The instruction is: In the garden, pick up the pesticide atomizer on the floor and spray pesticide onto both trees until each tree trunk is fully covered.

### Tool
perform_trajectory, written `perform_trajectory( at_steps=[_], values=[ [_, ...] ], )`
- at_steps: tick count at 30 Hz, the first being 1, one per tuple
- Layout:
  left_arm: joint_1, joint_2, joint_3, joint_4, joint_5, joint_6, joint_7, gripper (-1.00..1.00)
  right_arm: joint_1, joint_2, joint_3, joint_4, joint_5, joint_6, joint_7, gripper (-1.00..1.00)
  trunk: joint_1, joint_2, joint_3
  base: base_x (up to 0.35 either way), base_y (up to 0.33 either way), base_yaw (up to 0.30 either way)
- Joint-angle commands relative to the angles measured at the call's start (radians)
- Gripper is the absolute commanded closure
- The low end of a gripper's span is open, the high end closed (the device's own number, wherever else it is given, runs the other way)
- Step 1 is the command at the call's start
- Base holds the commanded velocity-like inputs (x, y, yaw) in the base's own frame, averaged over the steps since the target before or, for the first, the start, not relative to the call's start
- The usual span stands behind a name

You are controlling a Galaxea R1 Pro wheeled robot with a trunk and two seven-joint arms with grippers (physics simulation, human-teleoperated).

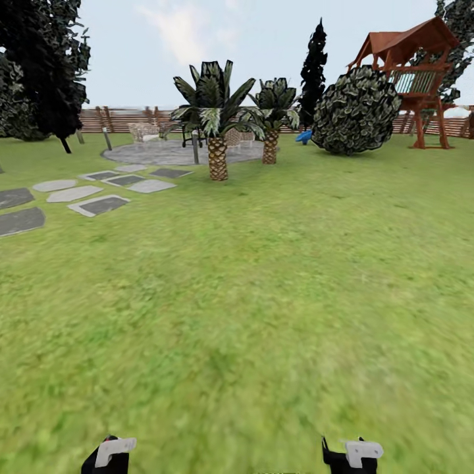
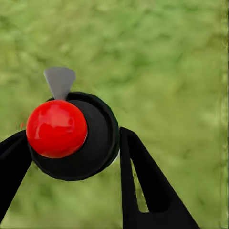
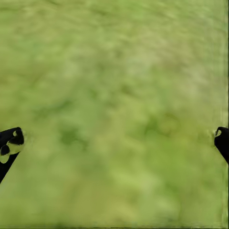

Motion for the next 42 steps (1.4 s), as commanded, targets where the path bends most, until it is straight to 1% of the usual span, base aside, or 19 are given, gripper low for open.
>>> perform_trajectory(
  at_steps=[1, 16, 30, 42],
  values=[
    [0.000, 0.000, 0.000, 0.000, 0.000, 0.000, 0.000, 1.00, 0.000, 0.000, 0.000, 0.000, 0.000, 0.000, 0.000, -1.00, 0.000, 0.000, 0.000, 0.000, -0.276, -0.300],
    [0.000, 0.000, 0.001, 0.000, 0.000, 0.000, 0.000, 1.00, 0.000, 0.000, 0.000, 0.000, 0.000, 0.000, 0.000, -1.00, 0.000, 0.000, 0.000, 0.000, -0.266, -0.300],
    [-0.001, 0.000, 0.001, -0.002, 0.001, 0.000, 0.000, 1.00, 0.000, 0.000, 0.000, 0.000, 0.000, 0.000, 0.000, -1.00, 0.000, 0.000, 0.000, 0.012, -0.014, -0.300],
    [0.000, 0.000, 0.001, -0.002, 0.001, 0.000, 0.000, 1.00, 0.000, 0.000, 0.000, 0.000, 0.000, 0.000, 0.000, -1.00, 0.000, 0.000, 0.000, 0.218, -0.143, -0.300]
  ],
)
